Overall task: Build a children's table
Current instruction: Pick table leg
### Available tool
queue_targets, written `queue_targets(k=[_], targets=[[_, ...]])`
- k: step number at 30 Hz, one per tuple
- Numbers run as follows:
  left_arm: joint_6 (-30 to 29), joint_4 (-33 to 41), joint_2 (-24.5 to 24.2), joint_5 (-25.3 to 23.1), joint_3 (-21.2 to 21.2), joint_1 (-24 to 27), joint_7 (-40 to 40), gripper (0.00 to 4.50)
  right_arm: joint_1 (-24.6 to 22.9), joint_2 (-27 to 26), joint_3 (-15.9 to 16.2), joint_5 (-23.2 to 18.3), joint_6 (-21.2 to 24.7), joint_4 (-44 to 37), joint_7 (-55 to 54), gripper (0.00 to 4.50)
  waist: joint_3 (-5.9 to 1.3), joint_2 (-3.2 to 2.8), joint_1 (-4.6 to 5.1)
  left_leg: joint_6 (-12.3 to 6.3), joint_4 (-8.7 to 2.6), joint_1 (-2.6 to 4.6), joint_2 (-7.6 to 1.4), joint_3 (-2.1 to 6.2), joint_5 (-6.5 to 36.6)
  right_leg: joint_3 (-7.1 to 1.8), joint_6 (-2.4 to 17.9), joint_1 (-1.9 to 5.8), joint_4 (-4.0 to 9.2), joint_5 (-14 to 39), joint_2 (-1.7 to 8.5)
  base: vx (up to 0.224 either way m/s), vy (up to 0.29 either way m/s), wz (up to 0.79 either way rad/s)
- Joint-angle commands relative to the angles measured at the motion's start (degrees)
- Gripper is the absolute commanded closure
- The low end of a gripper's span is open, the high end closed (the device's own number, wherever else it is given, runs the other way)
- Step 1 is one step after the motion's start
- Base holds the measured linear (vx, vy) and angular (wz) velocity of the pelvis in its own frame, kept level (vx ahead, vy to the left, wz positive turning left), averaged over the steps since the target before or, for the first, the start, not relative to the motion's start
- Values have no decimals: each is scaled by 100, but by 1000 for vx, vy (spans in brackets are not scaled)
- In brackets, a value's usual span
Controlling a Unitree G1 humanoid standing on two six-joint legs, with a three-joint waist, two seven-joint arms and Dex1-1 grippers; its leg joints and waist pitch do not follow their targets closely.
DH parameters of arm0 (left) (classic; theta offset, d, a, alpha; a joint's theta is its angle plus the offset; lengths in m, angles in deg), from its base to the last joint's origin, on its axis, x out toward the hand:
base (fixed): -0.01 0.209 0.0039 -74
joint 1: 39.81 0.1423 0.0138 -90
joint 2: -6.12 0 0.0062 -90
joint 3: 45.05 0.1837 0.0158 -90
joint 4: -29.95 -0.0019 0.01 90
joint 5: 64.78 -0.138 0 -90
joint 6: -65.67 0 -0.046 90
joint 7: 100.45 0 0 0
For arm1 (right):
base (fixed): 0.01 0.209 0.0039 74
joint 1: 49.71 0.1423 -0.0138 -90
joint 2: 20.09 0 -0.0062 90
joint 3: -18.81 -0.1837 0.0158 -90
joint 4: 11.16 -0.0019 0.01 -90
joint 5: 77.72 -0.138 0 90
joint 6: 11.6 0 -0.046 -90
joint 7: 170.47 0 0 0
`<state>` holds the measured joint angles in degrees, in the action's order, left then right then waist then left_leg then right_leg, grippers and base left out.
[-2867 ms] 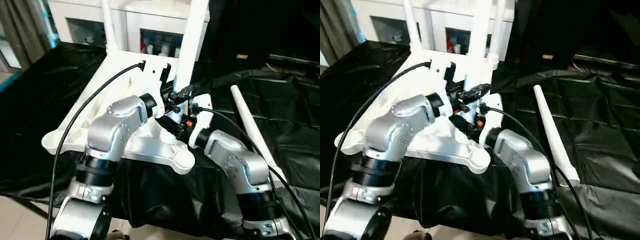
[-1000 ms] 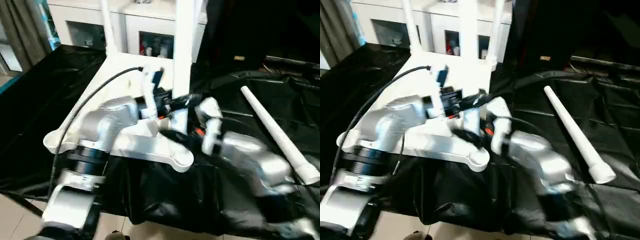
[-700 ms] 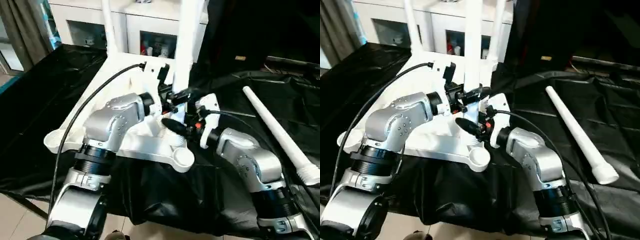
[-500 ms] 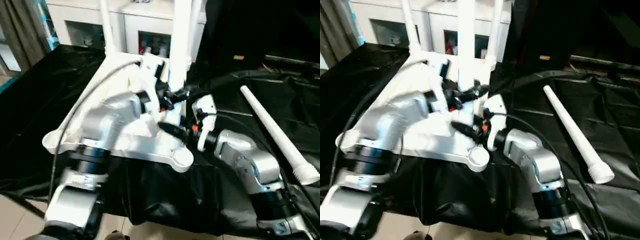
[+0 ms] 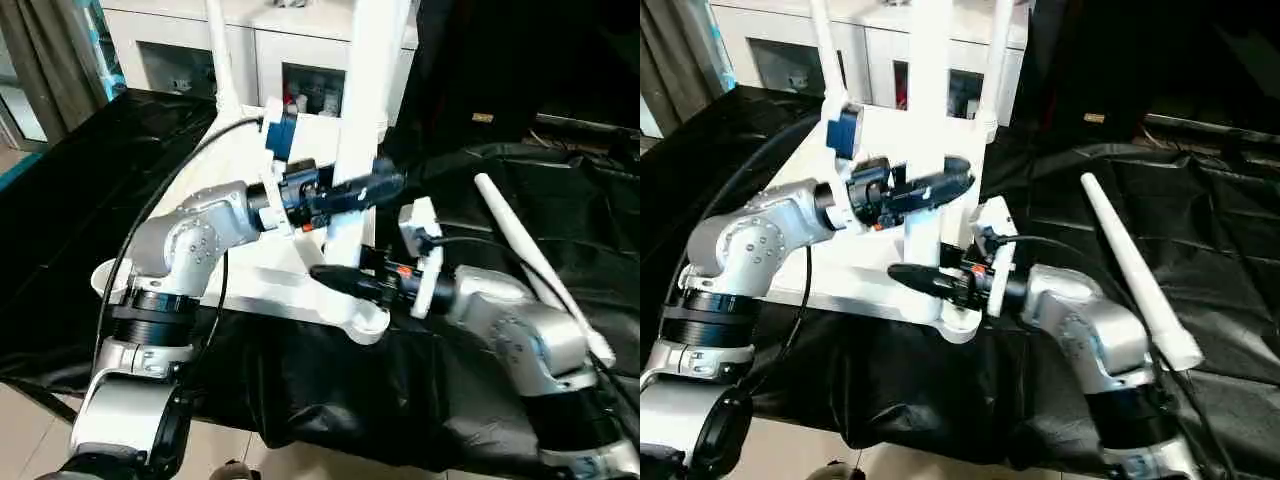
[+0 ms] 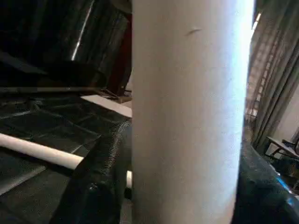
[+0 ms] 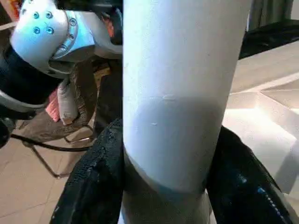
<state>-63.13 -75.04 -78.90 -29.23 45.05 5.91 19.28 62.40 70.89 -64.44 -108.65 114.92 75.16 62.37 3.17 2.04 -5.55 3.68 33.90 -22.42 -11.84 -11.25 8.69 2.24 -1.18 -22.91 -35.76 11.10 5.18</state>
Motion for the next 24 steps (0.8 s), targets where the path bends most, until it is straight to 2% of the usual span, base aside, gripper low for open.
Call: queue_targets(k=[1, 3, 5, 6, 7, 8, 9, 11, 12, 13, 15, 16, 17, 19, 20, 22, 24], targets=[[143, -252, 85, -280, -25, -245, 493, 220, 17, 43, 0, -122, 28, -195, 117, 260, -415, -58, -15, 180, -397, 159, -91, 64, 1318, -156, 1222, 257, 400, 594, 205, 0, 0, 0], [67, -348, 151, -397, -112, -333, 971, 225, 40, 64, -10, -129, 22, -214, 108, 260, -413, -47, -34, 178, -390, 158, -93, 61, 1326, -156, 1241, 263, 398, 578, 214, 0, 0, 0], [41, -349, 161, -405, -172, -359, 1111, 251, 62, 67, -1, -81, -34, -211, 96, 260, -410, -8, -41, 142, -385, 146, -87, 57, 1274, -155, 1236, 274, 407, 599, 219, 0, 0, 0], [23, -359, 165, -398, -208, -378, 1185, 254, 74, 81, 7, -43, -68, -213, 74, 260, -410, -12, -49, 128, -382, 146, -84, 57, 1253, -154, 1223, 272, 404, 660, 224, 0, 0, 0], [25, -368, 156, -394, -239, -405, 1244, 255, 107, 90, 12, -23, -71, -200, 51, 260, -410, 12, -47, 112, -381, 138, -84, 57, 1205, -152, 1212, 278, 401, 685, 224, 0, 0, 0], [32, -371, 153, -395, -248, -415, 1265, 255, 121, 91, 8, -27, -59, -193, 42, 260, -411, 3, -44, 104, -380, 137, -84, 58, 1187, -153, 1209, 277, 403, 684, 225, 0, 0, 0], [38, -390, 142, -409, -259, -436, 1308, 259, 153, 78, -13, -64, 1, -171, 21, 190, -410, 8, -33, 88, -378, 140, -84, 55, 1176, -152, 1207, 269, 407, 682, 217, 0, 0, 0], [10, -494, 122, -563, -291, -535, 1617, 260, 319, -30, -214, -229, 466, -23, -283, 183, -406, 10, -25, 89, -376, 141, -82, 54, 1187, -153, 1207, 262, 399, 713, 206, 0, 0, 0], [9, -497, 121, -568, -292, -538, 1627, 260, 325, -34, -221, -234, 481, -18, -294, 168, -405, 16, -19, 96, -378, 140, -76, 59, 1181, -149, 1204, 261, 398, 741, 204, 0, 0, 0], [-88, -615, 118, -685, -339, -653, 1980, 260, 471, -98, -340, -106, 538, 153, -611, 153, -404, 5, -19, 136, -380, 154, -85, 57, 1210, -152, 1191, 243, 406, 811, 212, 0, 0, 0], [-106, -644, 111, -766, -341, -701, 2147, 260, 570, -134, -446, -144, 680, 279, -754, 141, -409, 23, -15, 175, -379, 151, -78, 62, 1209, -150, 1136, 256, 405, 840, 208, 0, 0, 0], [-117, -656, 104, -812, -335, -730, 2268, 260, 638, -157, -519, -189, 794, 364, -852, 141, -404, 9, -26, 184, -385, 156, -84, 62, 1204, -155, 1081, 253, 419, 869, 218, 0, 0, 0], [-205, -634, 108, -887, -369, -812, 2578, 261, 798, -210, -740, -396, 1013, 501, -993, 139, -407, 55, -22, 177, -384, 155, -85, 59, 1181, -151, 1058, 258, 421, 864, 215, 0, 0, 0], [-238, -621, 113, -902, -386, -844, 2683, 261, 856, -224, -815, -460, 1070, 540, -1040, 139, -419, 33, -36, 164, -376, 155, -87, 62, 1074, -150, 1049, 258, 395, 698, 215, 0, 0, 0], [-277, -602, 113, -908, -383, -868, 2771, 261, 899, -219, -846, -485, 1114, 557, -1058, 139, -422, 73, -34, 151, -372, 151, -87, 54, 1005, -150, 1056, 262, 386, 617, 210, 0, 0, 0], [-275, -569, 111, -896, -344, -890, 2848, 262, 960, -191, -846, -447, 1218, 568, -1110, 139, -436, 65, -58, 96, -354, 142, -81, 44, 731, -147, 1155, 263, 340, 227, 205, 0, 0, 0], [-291, -534, 131, -861, -342, -902, 2889, 262, 1028, -184, -852, -416, 1353, 606, -1200, 139, -437, 75, -68, 83, -349, 144, -78, 40, 685, -145, 1192, 265, 329, 165, 201, 0, 0, 0]])
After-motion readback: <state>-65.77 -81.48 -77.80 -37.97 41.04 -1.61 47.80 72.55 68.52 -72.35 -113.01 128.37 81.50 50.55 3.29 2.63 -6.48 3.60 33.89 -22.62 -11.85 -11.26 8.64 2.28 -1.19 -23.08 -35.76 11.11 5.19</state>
